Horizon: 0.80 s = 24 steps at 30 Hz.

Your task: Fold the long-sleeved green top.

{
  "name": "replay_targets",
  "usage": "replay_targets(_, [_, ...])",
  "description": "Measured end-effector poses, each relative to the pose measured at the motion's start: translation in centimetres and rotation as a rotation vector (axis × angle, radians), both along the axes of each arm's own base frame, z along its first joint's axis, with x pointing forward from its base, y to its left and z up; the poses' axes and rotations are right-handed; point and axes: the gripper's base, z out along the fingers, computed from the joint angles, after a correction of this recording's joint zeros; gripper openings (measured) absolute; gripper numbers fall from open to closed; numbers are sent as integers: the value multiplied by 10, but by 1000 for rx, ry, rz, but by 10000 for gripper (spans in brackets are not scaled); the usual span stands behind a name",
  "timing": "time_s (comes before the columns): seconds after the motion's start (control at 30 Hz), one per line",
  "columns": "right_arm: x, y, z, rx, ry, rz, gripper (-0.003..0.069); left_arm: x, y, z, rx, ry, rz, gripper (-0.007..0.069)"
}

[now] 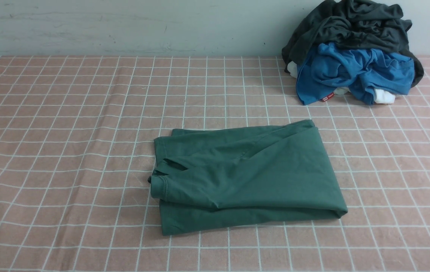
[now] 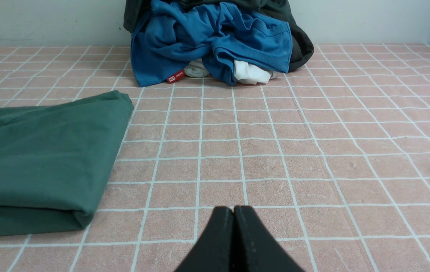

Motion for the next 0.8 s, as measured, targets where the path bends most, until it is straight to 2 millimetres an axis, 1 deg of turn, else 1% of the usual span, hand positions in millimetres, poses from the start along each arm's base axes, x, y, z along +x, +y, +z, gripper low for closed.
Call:
replay_targets(0.2, [0, 0, 0, 0, 0, 0, -13, 0, 0, 0, 0, 1, 0, -3])
replay_targets(0.37, [0, 0, 0, 0, 0, 0, -13, 4, -1, -6, -8, -19, 12, -3])
replay_targets(0.47, [0, 0, 0, 0, 0, 0, -13, 18, -2, -12, -57, -163, 62, -3])
replay_targets(0.5, [0, 0, 0, 0, 0, 0, -13, 23, -2, -16, -68, -214, 87, -3])
replay_targets(0.57, [0, 0, 0, 0, 0, 0, -13, 33, 1, -31, -75, -291, 144, -3])
replay_targets(0.6, [0, 0, 0, 0, 0, 0, -13, 33, 1, -33, -75, -296, 150, -3])
replay_targets(0.63, [0, 0, 0, 0, 0, 0, -13, 38, 3, -45, -71, -316, 183, -3])
replay_targets(0.67, [0, 0, 0, 0, 0, 0, -13, 39, 4, -52, -65, -321, 198, -3])
replay_targets(0.7, [0, 0, 0, 0, 0, 0, -13, 41, 6, -67, -43, -317, 225, -3])
replay_targets(0.73, [0, 0, 0, 0, 0, 0, -13, 41, 6, -75, -24, -315, 235, -3])
replay_targets(0.77, [0, 0, 0, 0, 0, 0, -13, 40, 7, -88, -6, -300, 239, -3])
replay_targets(0.8, [0, 0, 0, 0, 0, 0, -13, 39, 7, -92, 7, -295, 239, -3])
